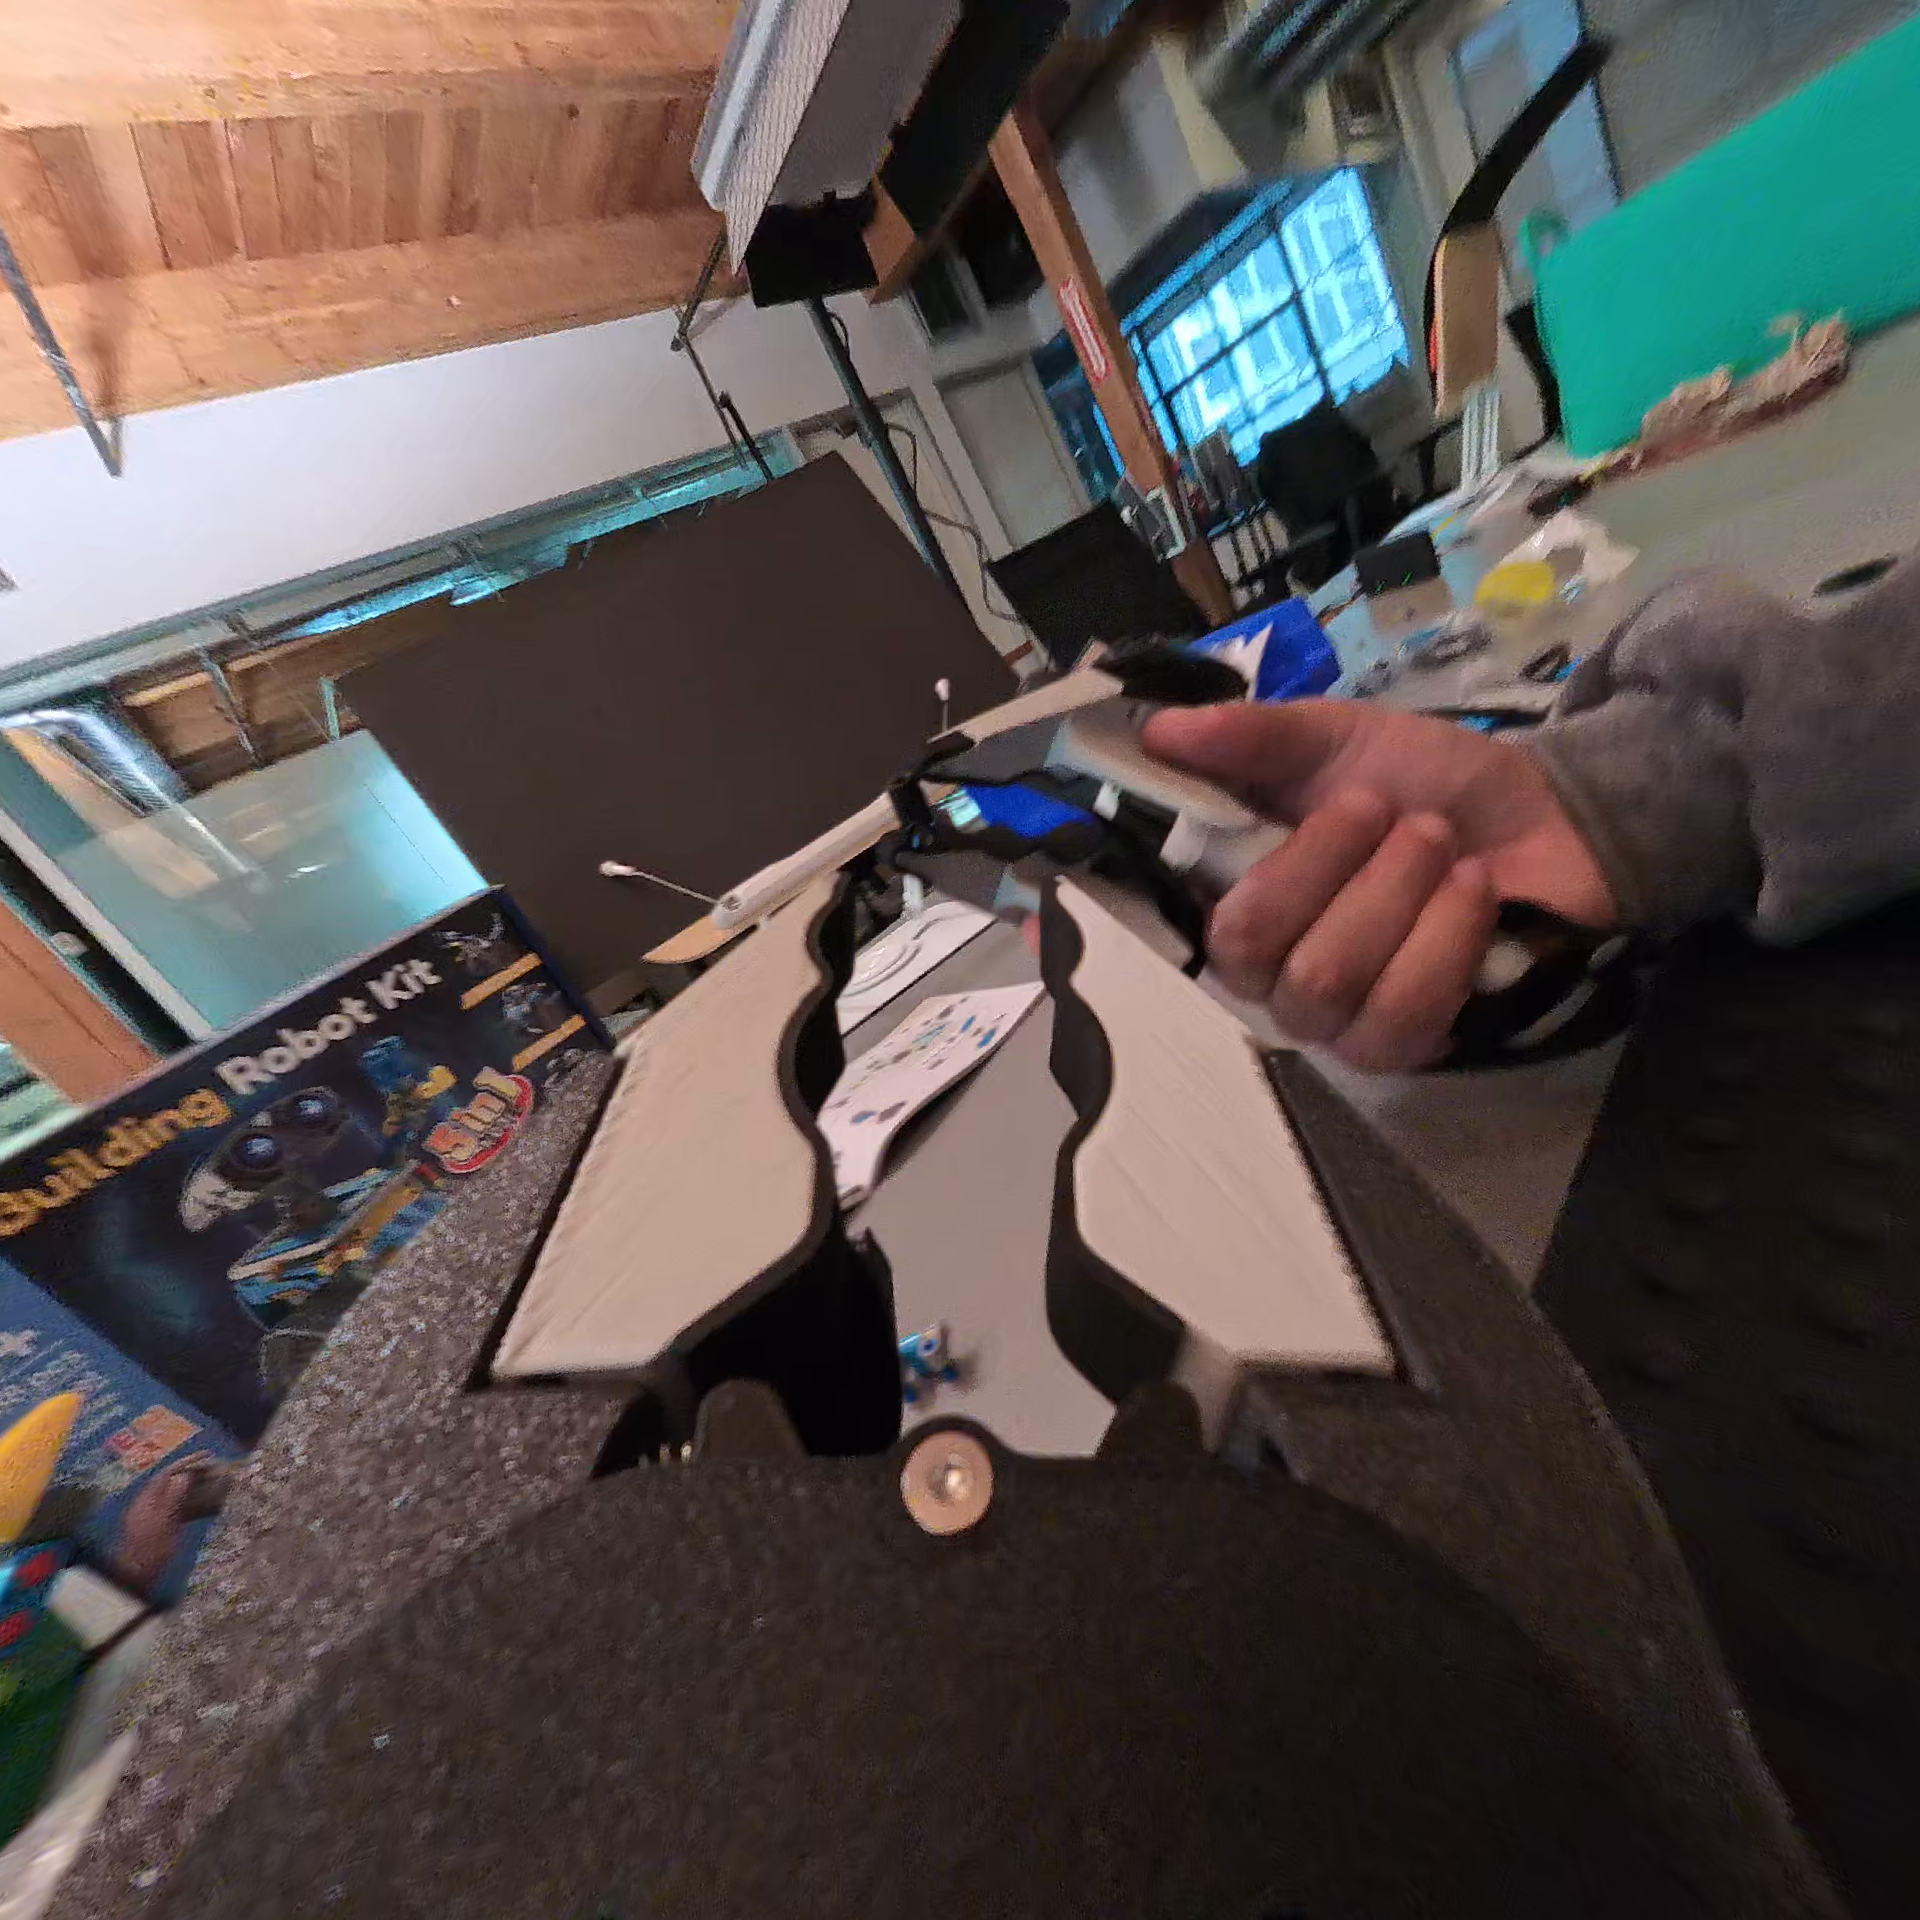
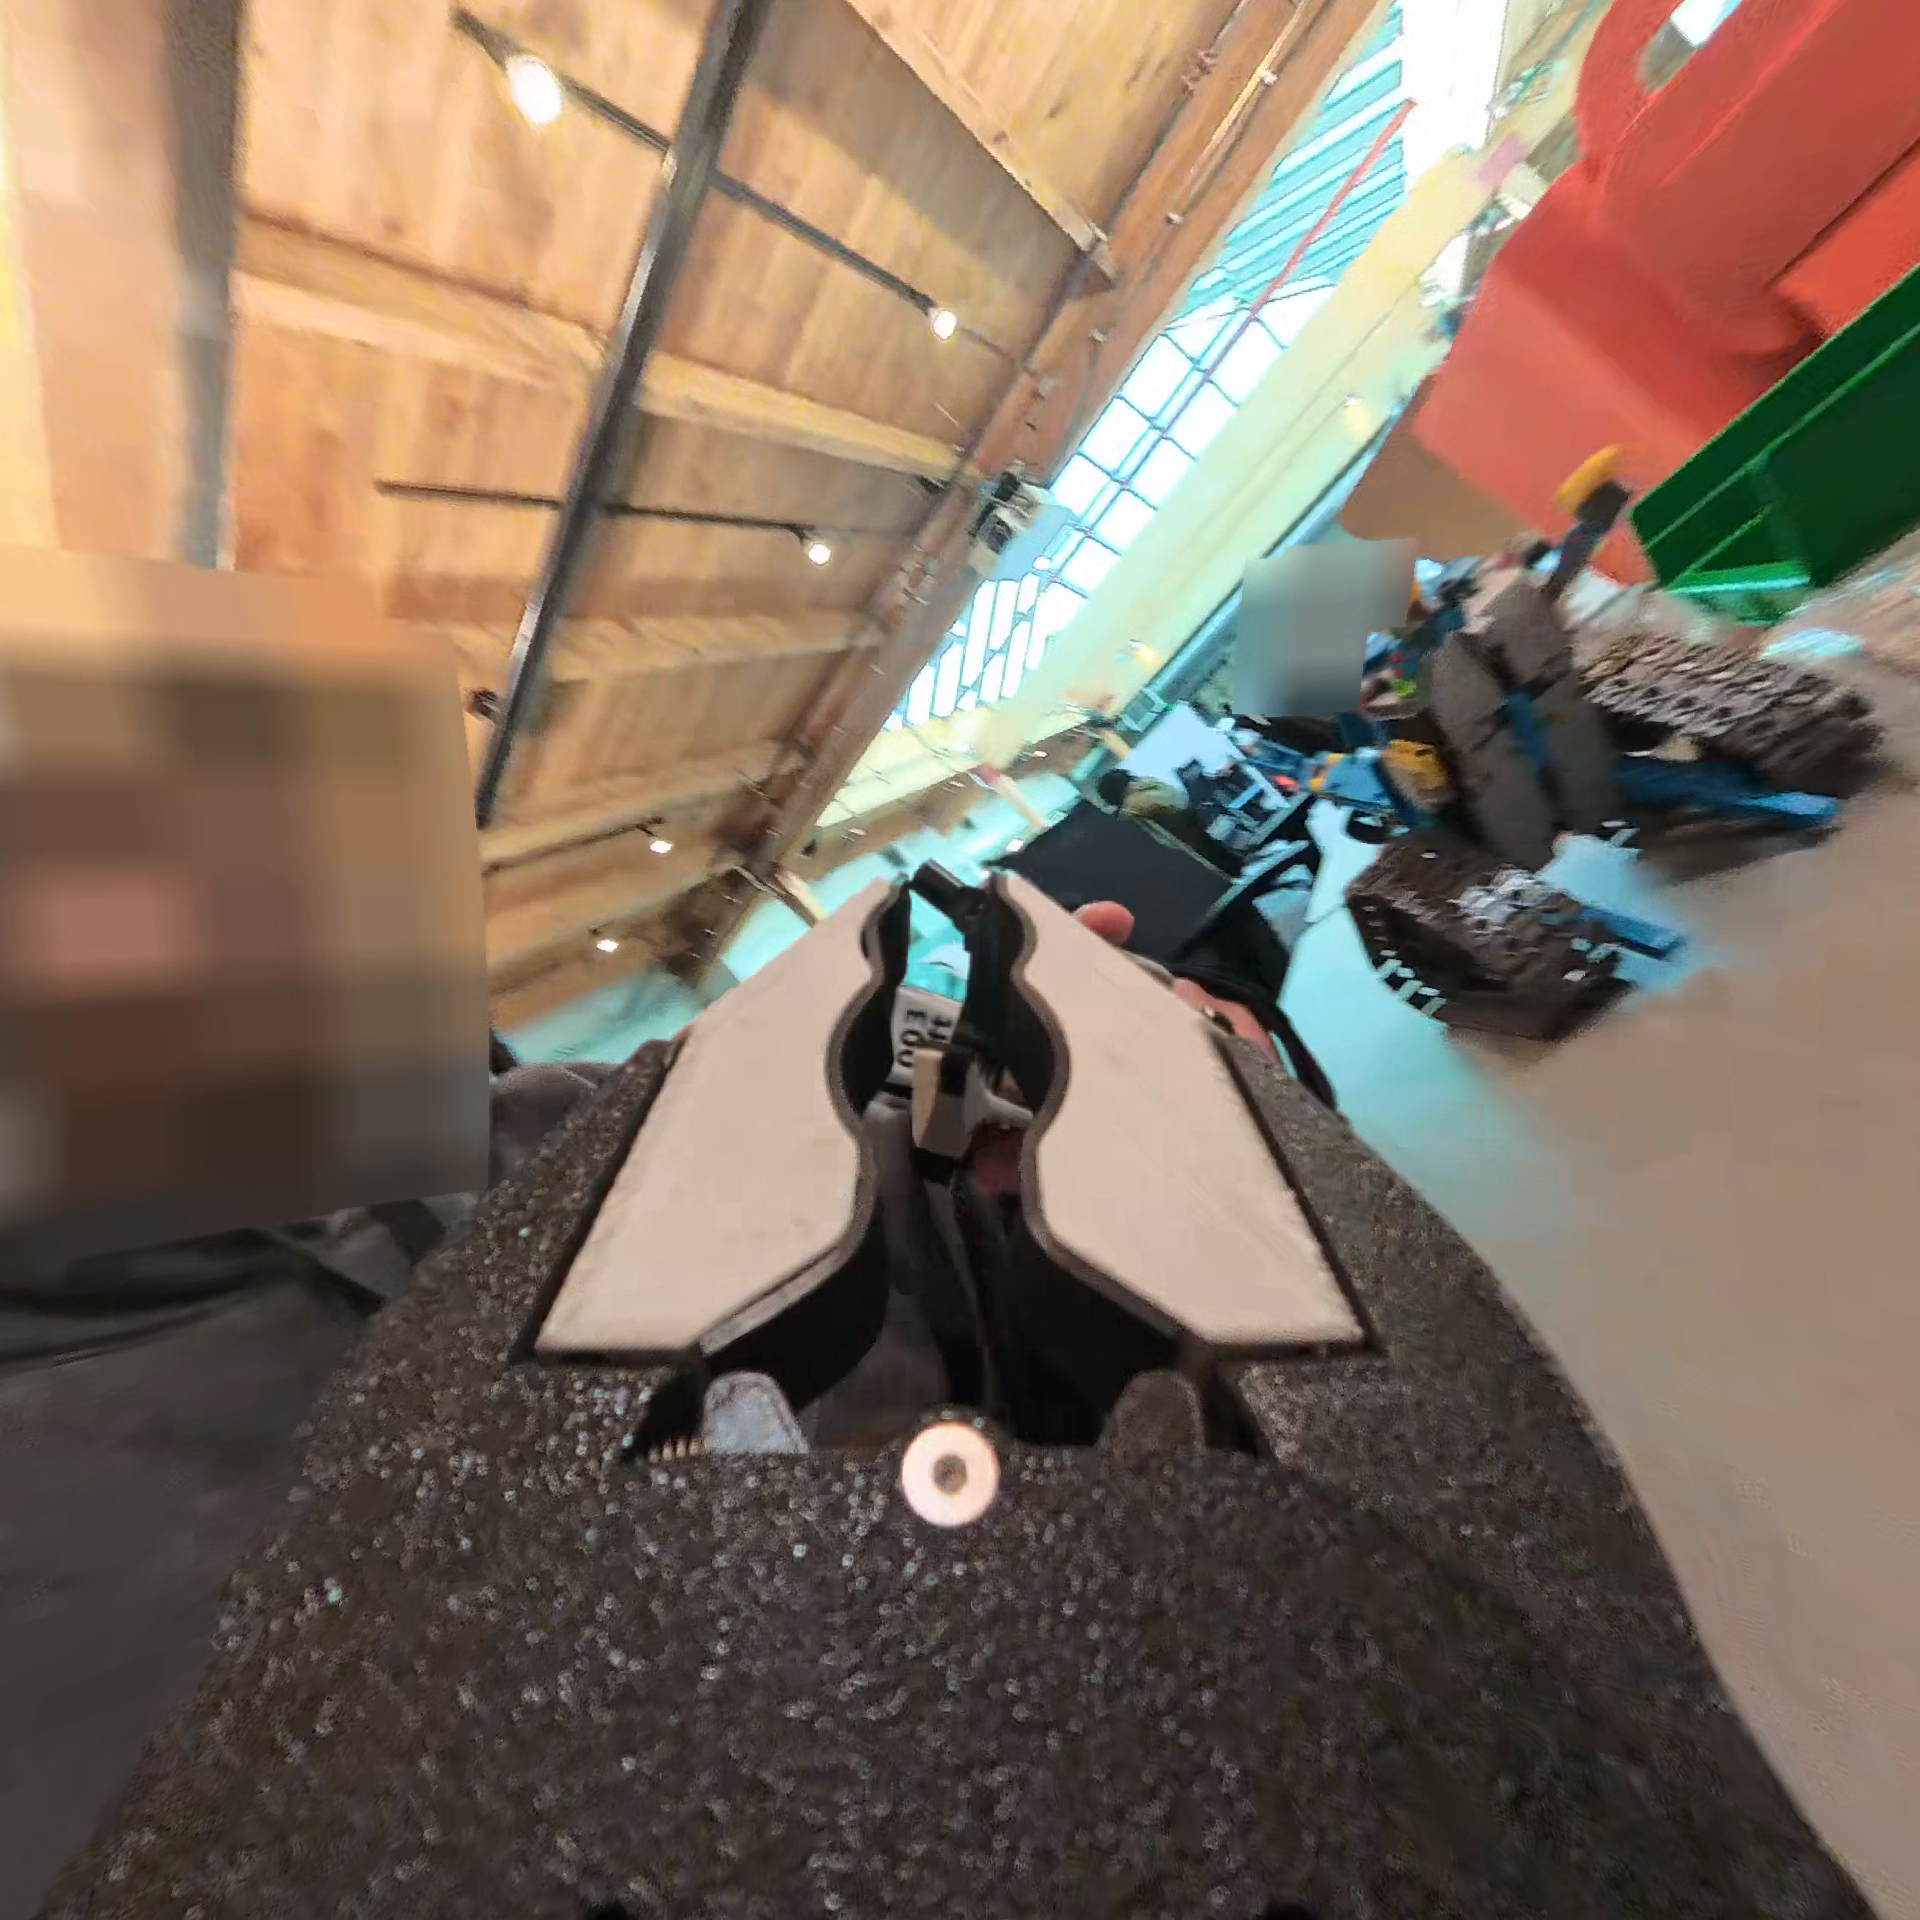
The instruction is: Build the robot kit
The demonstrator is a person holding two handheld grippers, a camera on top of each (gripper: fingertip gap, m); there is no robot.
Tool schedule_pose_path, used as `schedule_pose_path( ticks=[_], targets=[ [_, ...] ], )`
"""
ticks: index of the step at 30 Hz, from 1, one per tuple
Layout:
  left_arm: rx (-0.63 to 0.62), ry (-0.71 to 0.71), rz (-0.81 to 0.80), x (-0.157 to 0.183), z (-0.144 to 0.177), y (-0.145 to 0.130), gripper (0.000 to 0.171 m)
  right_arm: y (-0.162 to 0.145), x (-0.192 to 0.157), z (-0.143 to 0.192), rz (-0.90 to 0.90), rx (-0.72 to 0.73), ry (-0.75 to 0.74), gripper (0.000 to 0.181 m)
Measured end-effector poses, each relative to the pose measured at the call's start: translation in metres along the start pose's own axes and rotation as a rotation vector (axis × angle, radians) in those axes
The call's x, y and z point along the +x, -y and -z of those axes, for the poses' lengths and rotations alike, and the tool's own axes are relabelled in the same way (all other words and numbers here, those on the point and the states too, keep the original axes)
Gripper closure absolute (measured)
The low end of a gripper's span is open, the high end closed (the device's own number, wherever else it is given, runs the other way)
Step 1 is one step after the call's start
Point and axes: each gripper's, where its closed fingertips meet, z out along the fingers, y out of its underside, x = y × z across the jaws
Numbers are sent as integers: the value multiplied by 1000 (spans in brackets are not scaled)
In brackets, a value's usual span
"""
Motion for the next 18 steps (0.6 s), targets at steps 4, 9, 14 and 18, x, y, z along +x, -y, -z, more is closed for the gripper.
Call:
schedule_pose_path(
  ticks=[4, 9, 14, 18],
  targets=[
    [35, 81, 70, -17, 0, 4, 136, -15, 6, -18, -12, -42, 7, 167],
    [39, 45, 121, -17, 0, 3, 147, -20, 2, -22, -23, -59, 34, 167],
    [21, 18, 88, -10, -3, -1, 163, -26, 8, -24, 5, -89, -6, 167],
    [-60, 19, 77, -13, -7, -15, 165, -23, 18, -20, 27, -87, -76, 165]
  ],
)
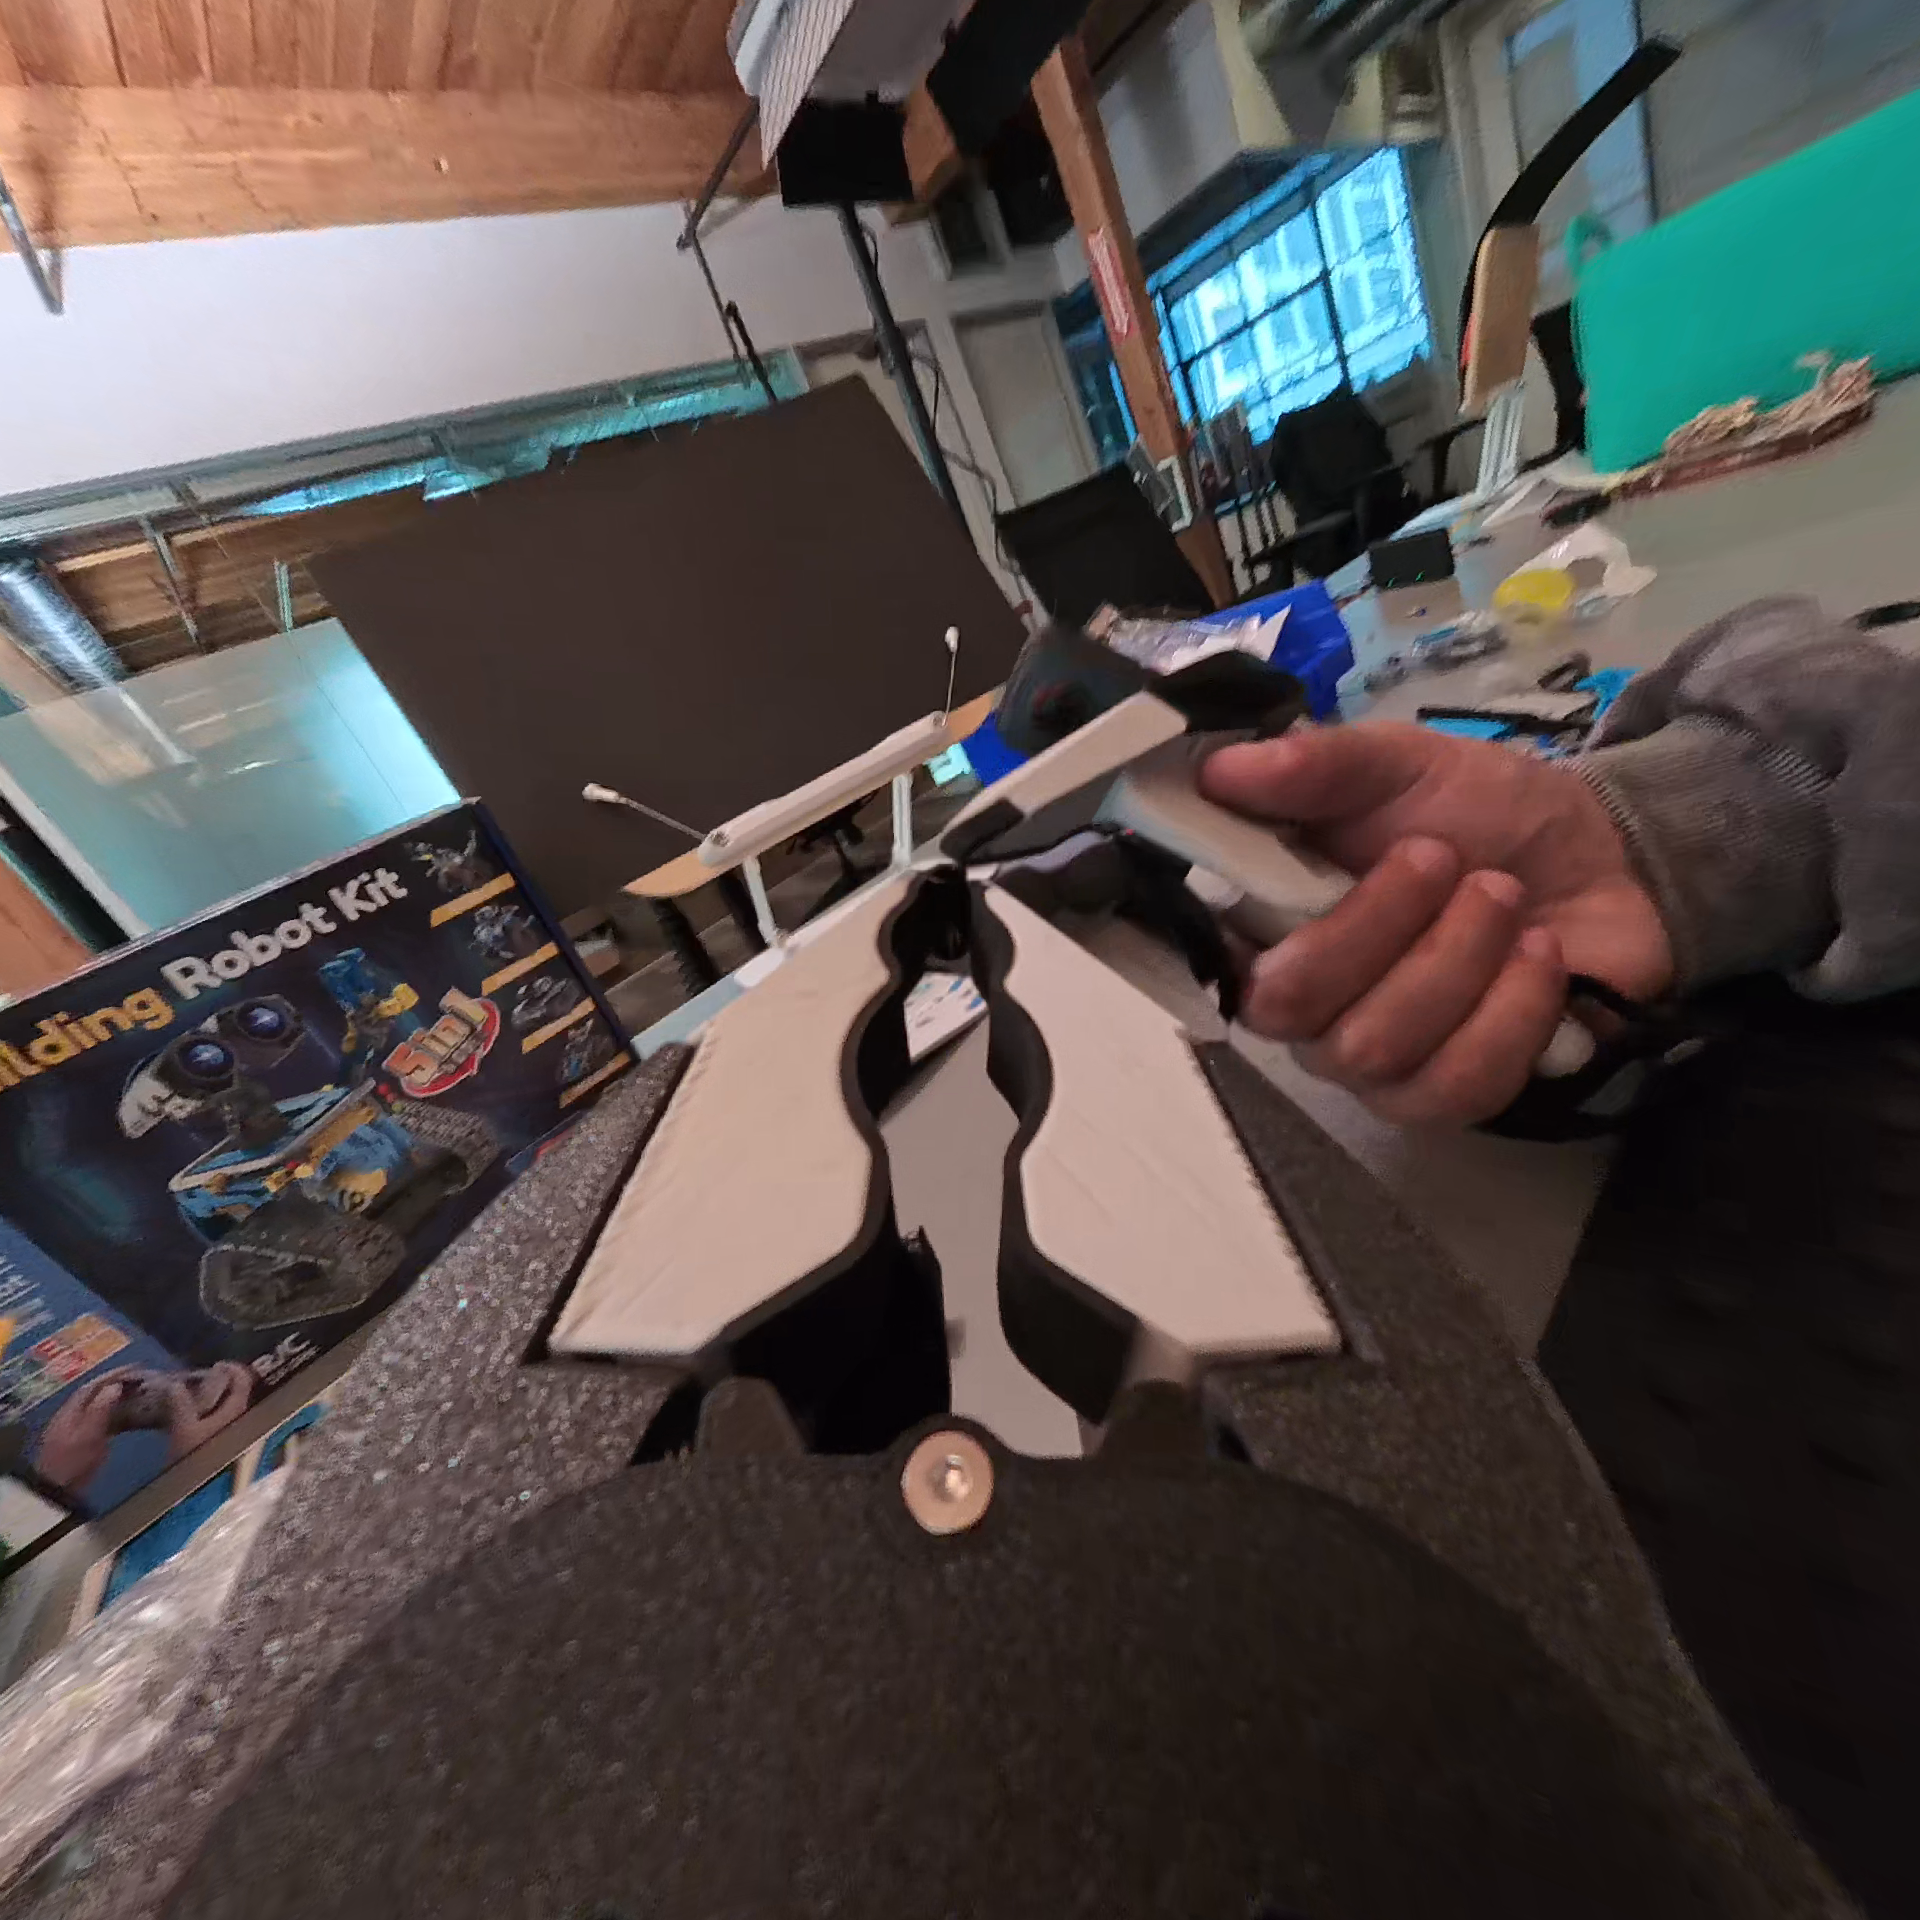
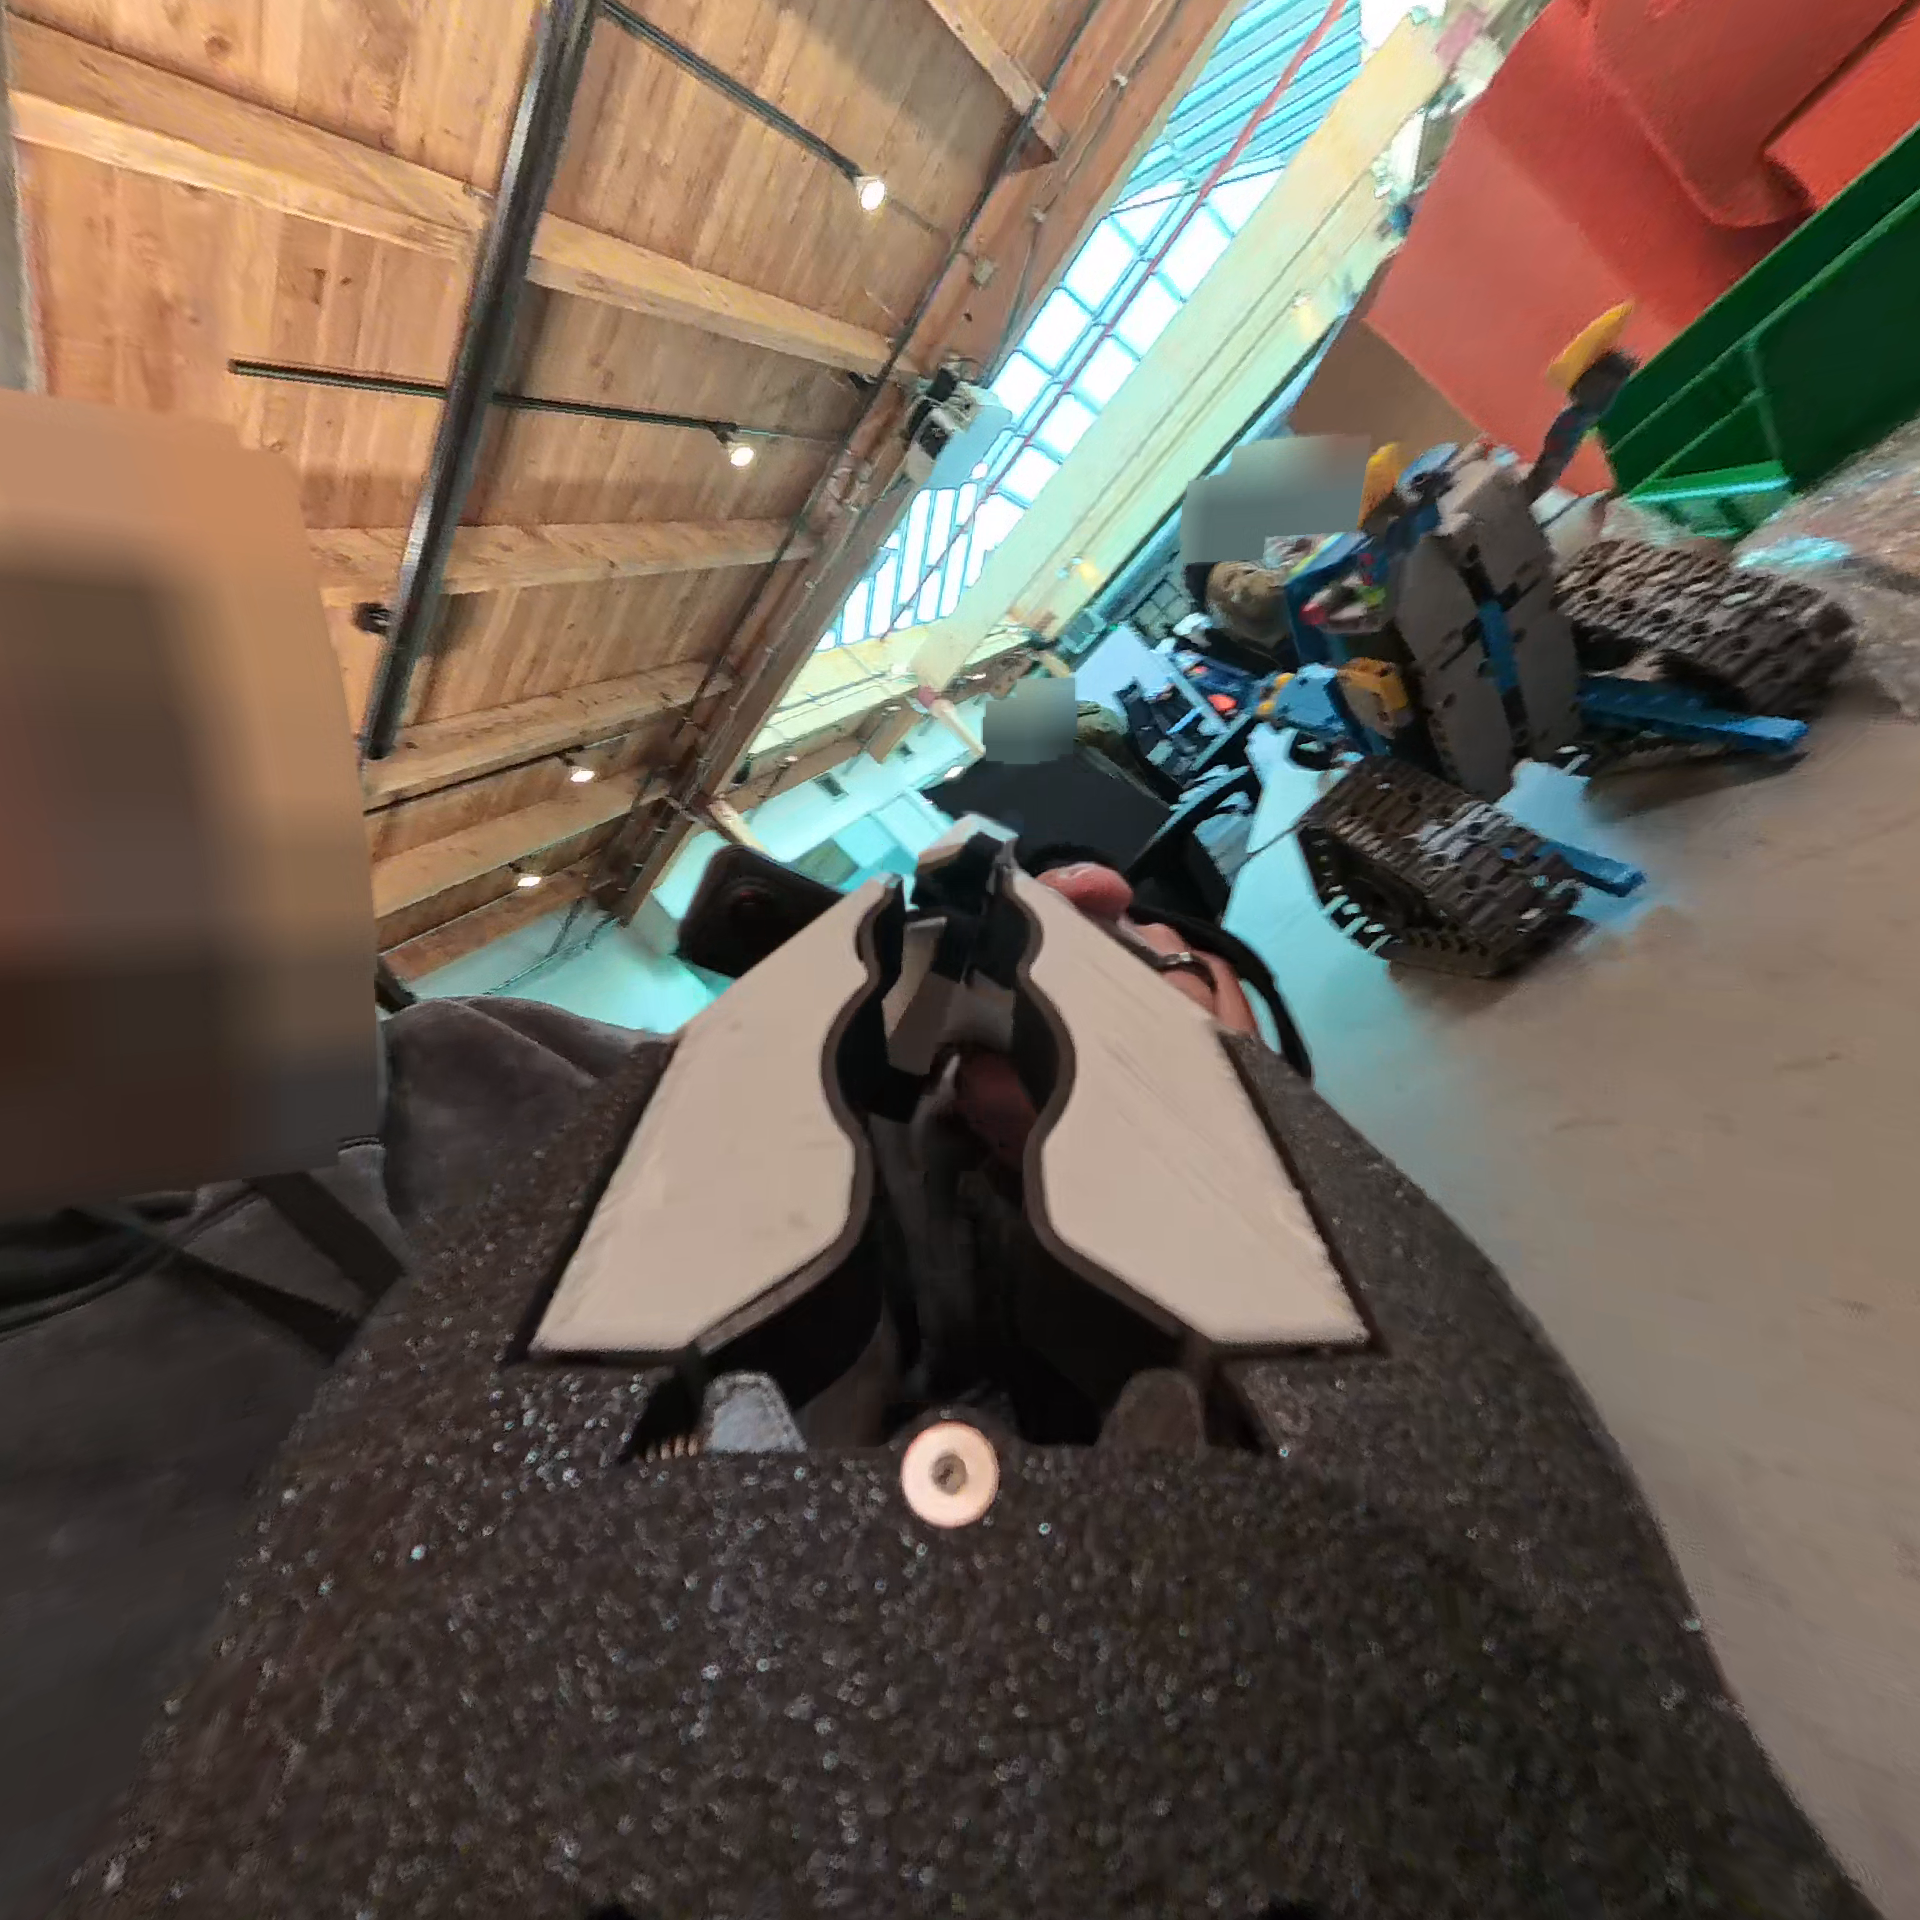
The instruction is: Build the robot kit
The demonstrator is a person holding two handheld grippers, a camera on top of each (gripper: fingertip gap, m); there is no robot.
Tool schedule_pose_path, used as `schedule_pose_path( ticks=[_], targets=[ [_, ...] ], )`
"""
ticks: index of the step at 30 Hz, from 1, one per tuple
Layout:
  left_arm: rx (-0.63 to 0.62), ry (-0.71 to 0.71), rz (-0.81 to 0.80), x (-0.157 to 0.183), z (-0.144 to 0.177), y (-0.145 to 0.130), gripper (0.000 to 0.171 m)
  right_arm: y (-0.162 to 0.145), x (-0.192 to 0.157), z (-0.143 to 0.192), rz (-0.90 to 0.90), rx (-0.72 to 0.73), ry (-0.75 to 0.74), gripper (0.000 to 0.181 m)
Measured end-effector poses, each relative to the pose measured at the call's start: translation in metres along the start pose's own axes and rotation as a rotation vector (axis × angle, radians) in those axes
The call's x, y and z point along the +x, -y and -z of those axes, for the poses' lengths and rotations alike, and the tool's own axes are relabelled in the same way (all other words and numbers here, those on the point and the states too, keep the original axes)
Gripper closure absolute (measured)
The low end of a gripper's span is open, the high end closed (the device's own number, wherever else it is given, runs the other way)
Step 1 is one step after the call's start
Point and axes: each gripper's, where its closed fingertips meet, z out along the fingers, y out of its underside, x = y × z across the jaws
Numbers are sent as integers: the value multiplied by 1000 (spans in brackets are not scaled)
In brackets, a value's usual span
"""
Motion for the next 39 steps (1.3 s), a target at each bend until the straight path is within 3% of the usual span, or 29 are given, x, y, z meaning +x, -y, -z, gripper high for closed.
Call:
schedule_pose_path(
  ticks=[3, 5, 7, 9, 11, 14, 17, 25, 31, 34, 36, 39],
  targets=[
    [-44, 21, -13, -5, -1, -8, 166, 22, 10, 19, 94, 63, -114, 160],
    [-84, 32, -18, -9, -3, -16, 166, 44, 31, 51, 211, 102, -315, 154],
    [-149, 27, -40, -8, -6, -29, 165, 53, 69, 101, 426, -7, -684, 152],
    [-232, 5, -63, -4, -10, -45, 166, 45, 100, 158, 612, -248, -1030, 149],
    [-276, -10, -82, 0, -12, -54, 166, 26, 110, 189, 635, -409, -1146, 148],
    [-300, -24, -94, 3, -14, -60, 166, 12, 112, 204, 606, -478, -1181, 149],
    [-307, -22, -98, 3, -14, -61, 166, 6, 112, 197, 563, -489, -1129, 159],
    [-316, -70, -109, 13, -16, -64, 166, -7, 129, 202, 551, -625, -1209, 155],
    [-326, -98, -167, 23, -17, -66, 165, -2, 133, 201, 485, -582, -1230, 178],
    [-360, -99, -146, 21, -18, -73, 166, -2, 133, 200, 518, -592, -1227, 178],
    [-372, -88, -116, 17, -19, -76, 166, -3, 126, 185, 554, -564, -1153, 178],
    [-372, -85, -40, 12, -19, -77, 166, 0, 87, 124, 648, -417, -858, 178]
  ],
)
